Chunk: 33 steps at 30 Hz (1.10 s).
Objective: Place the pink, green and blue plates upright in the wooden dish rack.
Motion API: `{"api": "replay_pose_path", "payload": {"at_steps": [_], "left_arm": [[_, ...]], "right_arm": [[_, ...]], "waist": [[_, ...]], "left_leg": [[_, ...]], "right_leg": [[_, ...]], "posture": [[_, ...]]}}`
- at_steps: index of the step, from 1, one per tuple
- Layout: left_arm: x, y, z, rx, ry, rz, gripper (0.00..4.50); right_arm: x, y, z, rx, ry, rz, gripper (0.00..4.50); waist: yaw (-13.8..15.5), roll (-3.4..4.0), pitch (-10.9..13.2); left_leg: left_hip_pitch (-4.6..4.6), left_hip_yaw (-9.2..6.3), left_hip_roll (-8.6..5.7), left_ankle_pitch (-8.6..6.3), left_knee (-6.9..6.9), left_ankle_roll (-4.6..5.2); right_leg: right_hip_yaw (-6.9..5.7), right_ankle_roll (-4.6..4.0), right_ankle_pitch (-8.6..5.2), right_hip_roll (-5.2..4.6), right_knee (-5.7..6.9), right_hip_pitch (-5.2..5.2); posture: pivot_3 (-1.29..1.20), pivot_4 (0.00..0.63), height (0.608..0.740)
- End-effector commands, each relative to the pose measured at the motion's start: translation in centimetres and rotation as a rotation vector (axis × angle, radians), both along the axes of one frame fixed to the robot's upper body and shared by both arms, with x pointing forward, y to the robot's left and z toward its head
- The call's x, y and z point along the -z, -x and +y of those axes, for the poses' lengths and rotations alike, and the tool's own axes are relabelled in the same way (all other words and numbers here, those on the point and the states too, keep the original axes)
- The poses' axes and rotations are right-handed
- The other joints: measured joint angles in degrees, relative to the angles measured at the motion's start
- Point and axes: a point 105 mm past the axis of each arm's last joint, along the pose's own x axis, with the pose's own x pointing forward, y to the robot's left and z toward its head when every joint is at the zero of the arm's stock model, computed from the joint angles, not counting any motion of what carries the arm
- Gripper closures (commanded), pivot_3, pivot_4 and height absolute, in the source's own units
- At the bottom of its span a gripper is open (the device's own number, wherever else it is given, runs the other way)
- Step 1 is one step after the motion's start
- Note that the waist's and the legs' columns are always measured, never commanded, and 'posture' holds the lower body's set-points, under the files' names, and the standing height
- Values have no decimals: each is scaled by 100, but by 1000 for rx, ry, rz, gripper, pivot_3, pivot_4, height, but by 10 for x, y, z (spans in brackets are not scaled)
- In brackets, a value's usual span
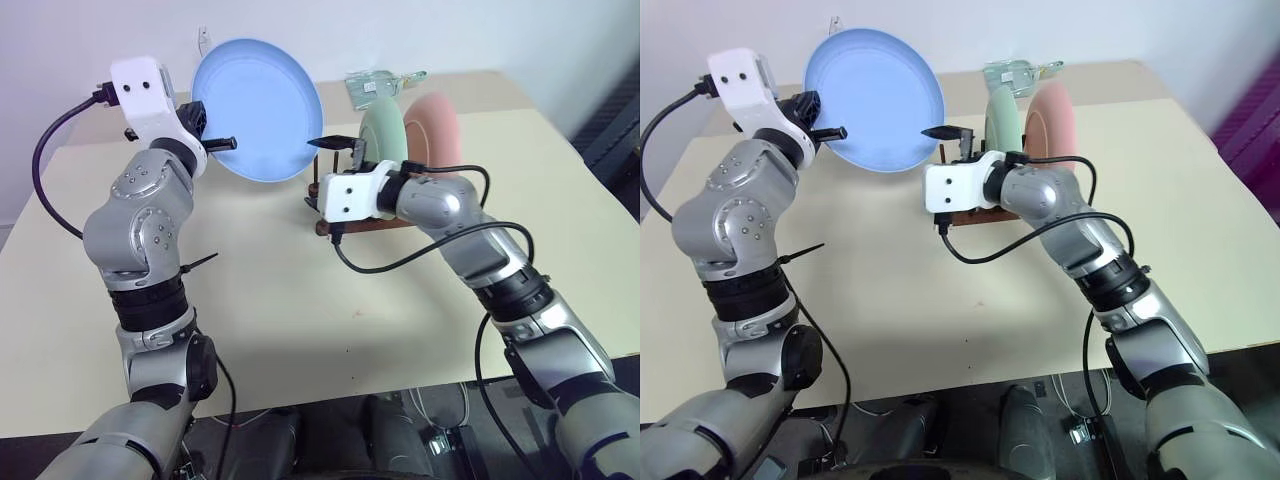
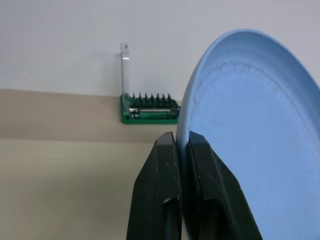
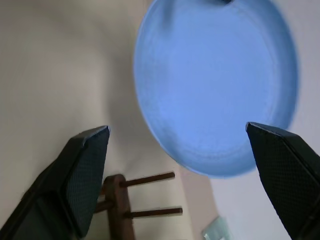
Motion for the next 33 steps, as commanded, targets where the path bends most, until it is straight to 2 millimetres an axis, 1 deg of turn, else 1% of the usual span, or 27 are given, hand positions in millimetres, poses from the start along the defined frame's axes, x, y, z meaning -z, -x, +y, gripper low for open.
{"api": "replay_pose_path", "payload": {"at_steps": [1,2,5,7,12,15,16,17,18,19,21,22,23,24,25,26,27,28,29,30,31,32,33], "left_arm": [[-22,10,-8,29,2,-79,4500],[-19,10,-9,36,40,-60,4500],[-17,12,-14,78,91,-48,4500],[-16,13,-17,83,82,-45,4500],[-14,13,-15,78,95,-36,4500],[-12,13,-15,77,91,-30,4500],[-12,13,-16,94,117,-33,4500],[-13,13,-18,108,134,-36,3818],[-15,12,-17,114,177,-41,3496],[-19,11,-12,103,241,-60,2989],[-33,11,7,48,363,-118,1974],[-40,12,25,-23,400,-169,1525],[-46,15,56,-159,420,-232,1525],[-46,18,85,-285,437,-264,1525],[-43,22,109,-384,423,-279,1525],[-39,24,126,-456,360,-279,1525],[-32,24,136,-505,246,-262,1525],[-25,21,138,-515,113,-242,1525],[-15,16,134,-485,-5,-217,1525],[2,9,125,-431,-106,-163,1525],[20,3,114,-360,-186,-114,1525],[41,0,96,-266,-282,-72,1525],[55,-1,84,-201,-342,-48,1525]], "right_arm": [[-12,-6,5,-10,4,-93,55],[-14,-12,6,1,4,-115,55],[-19,-22,9,19,5,-159,836],[-18,-24,9,21,12,-174,1769],[-15,-23,7,17,32,-196,4391],[-15,-22,6,11,43,-214,4453],[-15,-20,6,6,49,-223,4453],[-15,-19,5,3,51,-229,4500],[-15,-18,5,0,51,-234,4500],[-16,-16,5,-2,46,-237,4500],[-19,-14,5,-8,33,-245,4500],[-22,-12,5,-12,15,-246,4500],[-27,-9,5,-19,-14,-250,4500],[-32,-5,5,-31,-42,-256,4500],[-39,-1,5,-46,-93,-249,4500],[-46,4,6,-64,-144,-241,4500],[-53,9,6,-78,-192,-230,4500],[-61,14,7,-97,-256,-206,4500],[-70,21,8,-122,-328,-175,4500],[-79,27,8,-149,-406,-132,4500],[-88,34,8,-179,-487,-76,4500],[-97,41,8,-213,-606,18,4500],[-102,46,8,-238,-677,89,4500]], "waist": [[-3,0,0],[-14,0,0],[-28,0,0],[-37,0,0],[-41,0,0],[-40,0,0],[-39,0,0],[-33,0,0],[-32,0,0],[-21,0,0],[-17,-1,1],[-19,-1,1],[-40,-1,1],[-57,-1,1],[-92,0,0],[-147,2,-1],[-190,5,-2],[-199,8,-4],[-197,9,-5],[-187,9,-5],[-157,9,-5],[-137,8,-5],[-131,7,-5]], "left_leg": [[0,-1,-1,0,0,0],[0,0,-1,0,0,0],[1,-1,1,1,-1,-1],[1,-2,2,1,-2,-2],[1,-2,2,0,-4,-2],[1,-2,2,0,-3,-2],[1,-2,2,0,-2,-2],[1,-2,2,0,-2,-2],[1,-2,2,0,-2,-2],[1,-2,2,0,-2,-2],[0,-4,2,0,0,-2],[0,-4,2,1,1,-2],[0,-4,2,1,1,-3],[2,-2,5,0,-2,-4],[4,1,6,-2,-4,-7],[7,1,12,-6,-7,-15],[10,-3,22,-11,-6,-23],[11,-9,31,-14,-7,-28],[16,-23,37,-19,-9,-35],[15,-37,38,-22,-7,-39],[13,-45,39,-22,-7,-39],[8,-54,36,-22,-2,-39],[6,-63,36,-22,3,-39]], "right_leg": [[0,0,0,0,-1,1],[0,0,0,0,0,1],[0,0,0,3,0,0],[0,0,0,4,1,-3],[0,0,0,4,0,-3],[0,0,0,5,0,-2],[1,0,0,5,0,-2],[1,0,0,4,0,-1],[1,0,0,5,0,-1],[1,0,0,4,0,-1],[0,-1,0,5,-2,0],[0,-1,0,5,-2,0],[0,-1,0,5,-1,-1],[1,-1,0,7,-2,-2],[1,-1,0,8,0,-6],[2,-5,3,16,-1,-12],[4,-8,4,30,-1,-12],[6,-12,7,43,0,-12],[13,-21,12,60,-1,-12],[11,-24,14,66,0,-12],[9,-29,17,70,-4,-9],[7,-30,18,71,-5,-6],[7,-33,20,74,-8,-1]], "posture": [[0,150,740],[0,150,740],[0,150,740],[0,150,740],[0,150,740],[0,150,740],[0,150,740],[0,150,740],[0,150,740],[0,150,740],[0,150,740],[0,150,740],[0,150,740],[0,150,740],[0,150,740],[0,150,740],[0,150,740],[0,150,740],[0,150,740],[0,150,740],[0,150,740],[0,150,740],[0,150,740]]}}
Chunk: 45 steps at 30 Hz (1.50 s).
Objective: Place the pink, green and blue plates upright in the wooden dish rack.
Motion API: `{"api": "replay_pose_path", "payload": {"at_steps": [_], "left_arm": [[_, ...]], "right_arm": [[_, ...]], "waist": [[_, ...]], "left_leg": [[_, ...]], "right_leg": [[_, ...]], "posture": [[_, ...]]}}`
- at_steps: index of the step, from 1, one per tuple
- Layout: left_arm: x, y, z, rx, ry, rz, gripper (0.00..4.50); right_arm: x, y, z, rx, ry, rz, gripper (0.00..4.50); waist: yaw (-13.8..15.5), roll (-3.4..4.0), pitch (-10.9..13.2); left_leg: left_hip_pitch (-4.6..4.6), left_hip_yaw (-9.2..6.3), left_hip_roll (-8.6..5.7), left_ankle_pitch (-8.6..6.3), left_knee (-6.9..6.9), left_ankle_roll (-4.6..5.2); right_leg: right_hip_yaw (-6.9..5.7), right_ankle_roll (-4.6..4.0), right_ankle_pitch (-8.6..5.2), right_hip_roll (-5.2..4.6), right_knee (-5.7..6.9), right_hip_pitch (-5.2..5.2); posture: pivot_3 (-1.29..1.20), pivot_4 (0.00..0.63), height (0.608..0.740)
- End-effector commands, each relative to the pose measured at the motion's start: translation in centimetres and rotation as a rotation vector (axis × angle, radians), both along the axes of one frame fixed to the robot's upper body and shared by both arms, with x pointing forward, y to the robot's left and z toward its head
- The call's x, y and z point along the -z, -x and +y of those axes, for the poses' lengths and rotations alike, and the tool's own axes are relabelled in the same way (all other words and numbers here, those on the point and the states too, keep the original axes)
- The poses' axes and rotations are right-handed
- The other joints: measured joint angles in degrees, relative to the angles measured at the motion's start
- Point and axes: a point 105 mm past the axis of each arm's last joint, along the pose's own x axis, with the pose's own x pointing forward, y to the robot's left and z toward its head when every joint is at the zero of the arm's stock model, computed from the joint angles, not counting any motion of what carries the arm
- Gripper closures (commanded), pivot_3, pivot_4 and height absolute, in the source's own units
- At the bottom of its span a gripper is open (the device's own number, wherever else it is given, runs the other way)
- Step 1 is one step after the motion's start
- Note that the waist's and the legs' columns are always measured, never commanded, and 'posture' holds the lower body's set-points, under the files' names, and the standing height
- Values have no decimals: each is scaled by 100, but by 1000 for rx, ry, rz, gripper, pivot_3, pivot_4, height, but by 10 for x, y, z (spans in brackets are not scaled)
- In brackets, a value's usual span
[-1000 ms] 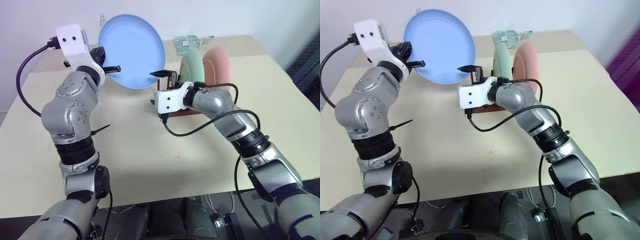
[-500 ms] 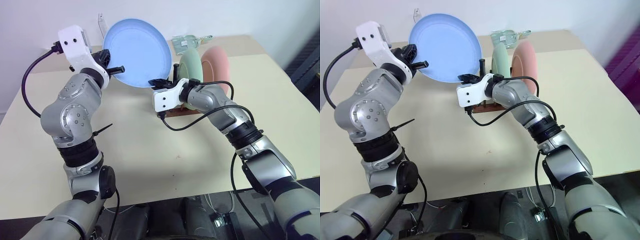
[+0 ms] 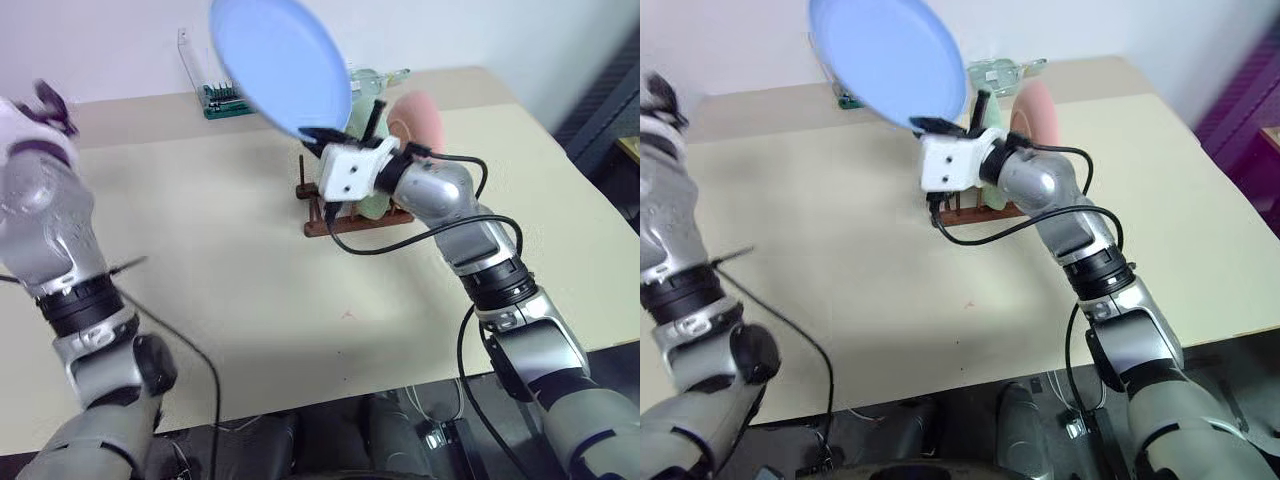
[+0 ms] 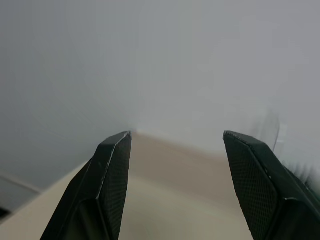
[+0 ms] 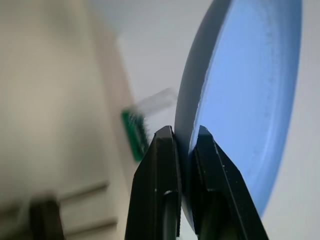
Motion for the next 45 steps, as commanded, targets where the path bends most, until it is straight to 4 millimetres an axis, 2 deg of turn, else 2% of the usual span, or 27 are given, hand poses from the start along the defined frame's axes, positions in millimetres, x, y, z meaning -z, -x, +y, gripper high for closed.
{"api": "replay_pose_path", "payload": {"at_steps": [1,4,6,11,15,23,32,35,40,45], "left_arm": [[36,-10,-67,292,-279,109,1525],[67,-2,-105,455,-310,155,1525],[80,4,-123,530,-288,162,1525],[84,14,-140,626,-249,119,1525],[85,19,-143,675,-234,110,1525],[88,30,-153,774,-214,117,1525],[90,38,-160,823,-210,134,1525],[89,37,-161,826,-208,131,1446],[88,37,-161,828,-209,128,1446],[87,37,-163,835,-209,127,1446]], "right_arm": [[-40,36,2,-210,-320,191,4500],[-45,51,2,-375,-556,509,4500],[-38,52,1,-410,-678,708,4500],[-23,44,-1,-353,-802,936,4500],[-11,31,-6,-262,-817,1007,4500],[11,10,-15,-94,-736,1022,4500],[26,3,-16,-61,-665,1066,4500],[24,-3,-17,-50,-669,1062,3406],[14,-6,-20,-31,-650,984,963],[-2,-1,-26,34,-471,730,963]], "waist": [[16,-1,-1],[30,-2,-1],[32,0,-1],[31,28,-6],[2,39,-12],[-15,40,-12],[-9,40,-12],[-12,40,-12],[-7,40,-12],[11,39,-12]], "left_leg": [[0,-3,0,0,3,0],[-3,-10,0,-1,6,2],[-2,-9,3,-1,4,1],[0,-1,8,1,-3,-3],[1,3,8,0,-8,-2],[0,5,7,0,-6,-1],[0,5,8,0,-7,-1],[0,5,8,0,-7,-1],[0,6,8,0,-7,-1],[-1,8,7,0,-6,0]], "right_leg": [[0,-4,3,0,2,3],[1,-13,8,2,3,3],[2,-15,10,4,4,-1],[7,-16,9,7,10,-12],[10,-16,9,7,11,-15],[9,-16,9,6,10,-15],[9,-16,9,6,9,-14],[9,-16,9,6,9,-14],[9,-16,9,6,7,-14],[9,-16,9,6,7,-14]], "posture": [[0,150,740],[0,150,740],[0,150,740],[0,150,740],[0,150,740],[0,150,740],[0,150,740],[0,150,740],[0,150,740],[0,150,740]]}}
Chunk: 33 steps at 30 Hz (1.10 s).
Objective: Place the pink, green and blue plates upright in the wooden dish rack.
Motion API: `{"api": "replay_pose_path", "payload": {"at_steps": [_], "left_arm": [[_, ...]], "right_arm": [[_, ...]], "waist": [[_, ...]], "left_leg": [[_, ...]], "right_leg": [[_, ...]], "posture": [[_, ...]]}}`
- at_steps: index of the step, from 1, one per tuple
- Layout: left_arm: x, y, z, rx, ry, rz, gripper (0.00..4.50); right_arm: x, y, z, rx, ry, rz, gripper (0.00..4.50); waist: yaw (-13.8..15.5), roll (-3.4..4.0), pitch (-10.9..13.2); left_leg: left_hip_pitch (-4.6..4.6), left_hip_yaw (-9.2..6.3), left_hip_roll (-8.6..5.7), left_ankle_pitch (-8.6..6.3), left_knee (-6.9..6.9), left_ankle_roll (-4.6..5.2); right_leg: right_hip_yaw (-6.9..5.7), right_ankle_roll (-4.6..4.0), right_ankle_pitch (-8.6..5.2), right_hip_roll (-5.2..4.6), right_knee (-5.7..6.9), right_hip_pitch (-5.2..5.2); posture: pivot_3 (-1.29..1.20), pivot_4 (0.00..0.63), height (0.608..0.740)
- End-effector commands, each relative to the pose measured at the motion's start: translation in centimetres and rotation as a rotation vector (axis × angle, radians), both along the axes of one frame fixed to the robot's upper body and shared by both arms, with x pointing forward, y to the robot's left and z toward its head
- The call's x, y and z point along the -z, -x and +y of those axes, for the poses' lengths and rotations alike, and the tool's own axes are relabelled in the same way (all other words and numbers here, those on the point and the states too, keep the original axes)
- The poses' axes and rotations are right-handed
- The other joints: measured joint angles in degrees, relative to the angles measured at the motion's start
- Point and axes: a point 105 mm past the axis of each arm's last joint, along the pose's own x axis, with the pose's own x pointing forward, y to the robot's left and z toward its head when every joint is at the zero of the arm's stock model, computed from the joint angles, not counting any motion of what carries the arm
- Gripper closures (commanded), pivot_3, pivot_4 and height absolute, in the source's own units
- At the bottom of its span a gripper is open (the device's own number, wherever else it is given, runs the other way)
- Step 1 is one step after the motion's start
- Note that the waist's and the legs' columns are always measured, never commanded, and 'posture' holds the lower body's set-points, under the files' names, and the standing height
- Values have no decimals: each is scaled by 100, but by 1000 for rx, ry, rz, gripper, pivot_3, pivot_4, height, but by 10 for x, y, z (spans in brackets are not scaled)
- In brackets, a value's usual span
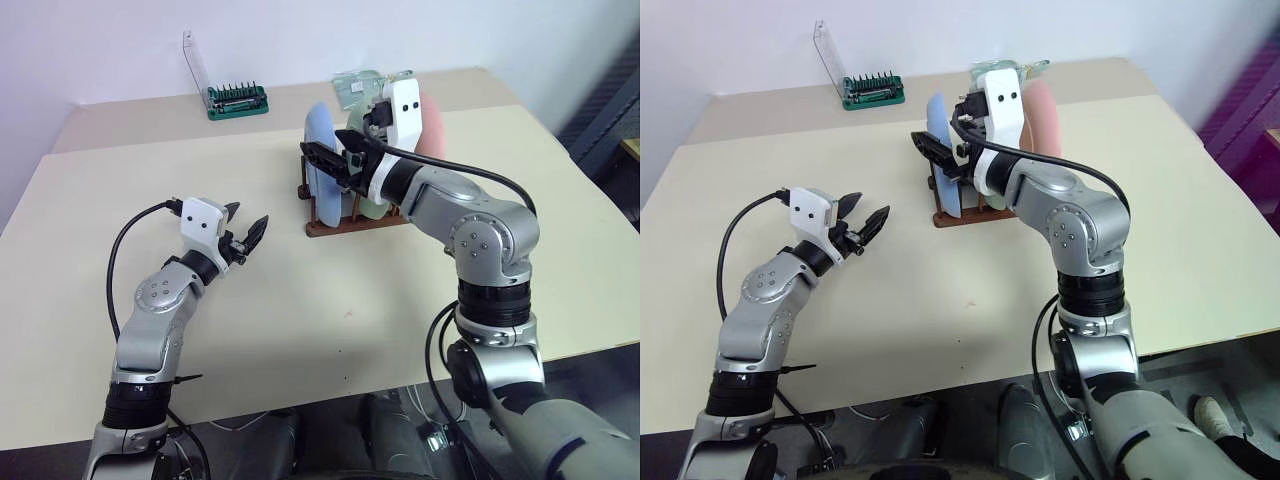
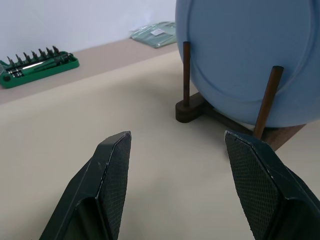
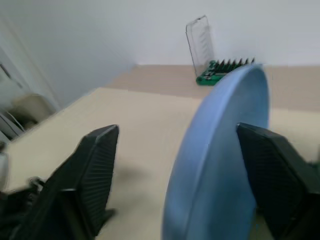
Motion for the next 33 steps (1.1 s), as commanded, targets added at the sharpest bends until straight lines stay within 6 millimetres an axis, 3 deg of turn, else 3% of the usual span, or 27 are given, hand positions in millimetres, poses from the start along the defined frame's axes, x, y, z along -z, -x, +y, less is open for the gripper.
{"api": "replay_pose_path", "payload": {"at_steps": [1,5,9,12,16,21,33], "left_arm": [[-15,3,-6,29,5,-51,1446],[-14,2,-6,27,-4,-49,1446],[-7,3,-3,25,-29,-32,1446],[0,3,-1,31,-62,-12,1446],[13,7,-3,83,-119,27,1446],[24,19,-15,165,-148,65,1446],[32,30,4,103,-180,77,1446]], "right_arm": [[-32,15,0,-10,122,-255,963],[-42,37,-26,-25,277,-448,963],[-36,78,-81,-106,206,-395,963],[-6,90,-120,-42,276,-264,963],[51,98,-164,88,372,-61,963],[74,92,-184,156,382,-18,963],[95,74,-194,146,333,11,963]], "waist": [[0,0,0],[102,-1,0],[251,-6,-1],[301,-6,-1],[284,-5,-2],[250,11,-6],[281,9,-5]], "left_leg": [[0,1,0,0,0,0],[-1,5,0,-2,1,2],[-1,1,1,-4,2,7],[1,10,-1,-7,9,13],[13,17,6,-7,7,12],[36,66,13,-10,7,16],[36,67,15,-14,5,22]], "right_leg": [[0,0,0,0,-1,0],[0,1,0,0,-6,0],[-4,1,0,-1,-18,11],[4,1,0,-3,-23,16],[4,1,-1,0,-22,22],[35,3,0,-1,-14,20],[34,3,0,0,-18,22]], "posture": [[0,150,740],[0,150,740],[0,150,740],[0,150,740],[0,150,740],[0,150,740],[0,150,740]]}}
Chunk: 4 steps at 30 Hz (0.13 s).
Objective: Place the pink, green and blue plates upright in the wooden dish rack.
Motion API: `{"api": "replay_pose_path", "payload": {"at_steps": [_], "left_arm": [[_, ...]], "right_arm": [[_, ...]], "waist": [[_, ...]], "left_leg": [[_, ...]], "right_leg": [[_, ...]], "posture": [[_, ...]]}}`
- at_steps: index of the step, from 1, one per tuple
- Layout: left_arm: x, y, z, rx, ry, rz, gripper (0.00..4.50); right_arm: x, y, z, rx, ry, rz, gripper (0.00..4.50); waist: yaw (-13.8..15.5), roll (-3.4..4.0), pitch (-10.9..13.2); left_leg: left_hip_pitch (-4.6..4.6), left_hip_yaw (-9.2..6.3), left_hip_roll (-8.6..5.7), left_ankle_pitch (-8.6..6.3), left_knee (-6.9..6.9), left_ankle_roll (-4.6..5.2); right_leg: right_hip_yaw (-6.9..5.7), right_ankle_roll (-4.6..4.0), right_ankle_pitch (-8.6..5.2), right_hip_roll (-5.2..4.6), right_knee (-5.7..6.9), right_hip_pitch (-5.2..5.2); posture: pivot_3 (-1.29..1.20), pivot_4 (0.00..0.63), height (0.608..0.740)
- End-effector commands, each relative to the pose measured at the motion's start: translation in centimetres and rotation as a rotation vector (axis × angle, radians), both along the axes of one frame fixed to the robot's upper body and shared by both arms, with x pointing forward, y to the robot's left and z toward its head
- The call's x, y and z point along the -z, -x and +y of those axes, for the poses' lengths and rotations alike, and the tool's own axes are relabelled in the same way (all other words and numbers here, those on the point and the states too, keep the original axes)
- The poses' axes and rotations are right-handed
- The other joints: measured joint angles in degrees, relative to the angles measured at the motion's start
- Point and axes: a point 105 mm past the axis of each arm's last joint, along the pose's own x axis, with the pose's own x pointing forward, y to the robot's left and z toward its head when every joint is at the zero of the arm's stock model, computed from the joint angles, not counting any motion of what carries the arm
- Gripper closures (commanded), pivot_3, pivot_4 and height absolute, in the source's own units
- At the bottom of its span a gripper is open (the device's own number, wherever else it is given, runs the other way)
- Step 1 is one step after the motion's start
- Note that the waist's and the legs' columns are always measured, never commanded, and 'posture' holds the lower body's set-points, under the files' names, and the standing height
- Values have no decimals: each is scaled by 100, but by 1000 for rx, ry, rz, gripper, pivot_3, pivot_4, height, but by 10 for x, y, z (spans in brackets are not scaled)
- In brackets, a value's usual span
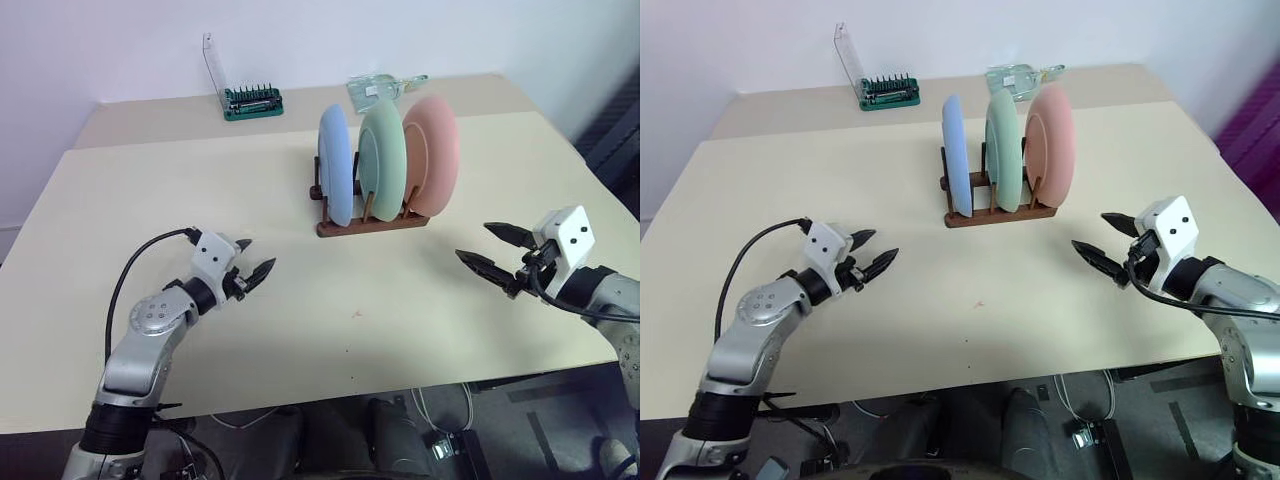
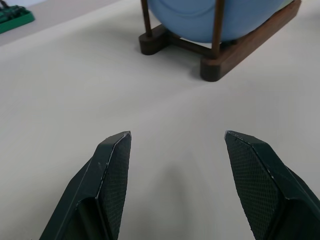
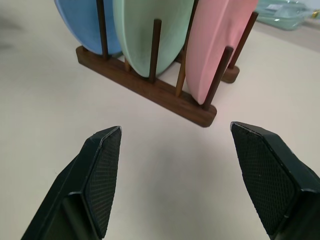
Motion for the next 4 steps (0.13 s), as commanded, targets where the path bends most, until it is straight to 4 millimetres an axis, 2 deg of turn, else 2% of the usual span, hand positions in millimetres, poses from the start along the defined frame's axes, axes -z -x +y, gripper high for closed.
{"api": "replay_pose_path", "payload": {"at_steps": [1,4], "left_arm": [[-12,2,4,-31,-17,-67,1446],[-15,2,2,-48,0,-81,1446]], "right_arm": [[-9,-2,1,-18,3,-47,963],[-14,-10,-1,-23,6,-62,963]], "waist": [[1,0,0],[7,0,0]], "left_leg": [[0,0,0,0,0,0],[0,1,-1,0,2,0]], "right_leg": [[0,0,0,0,-1,0],[0,0,0,-1,0,2]], "posture": [[0,150,740],[0,150,740]]}}
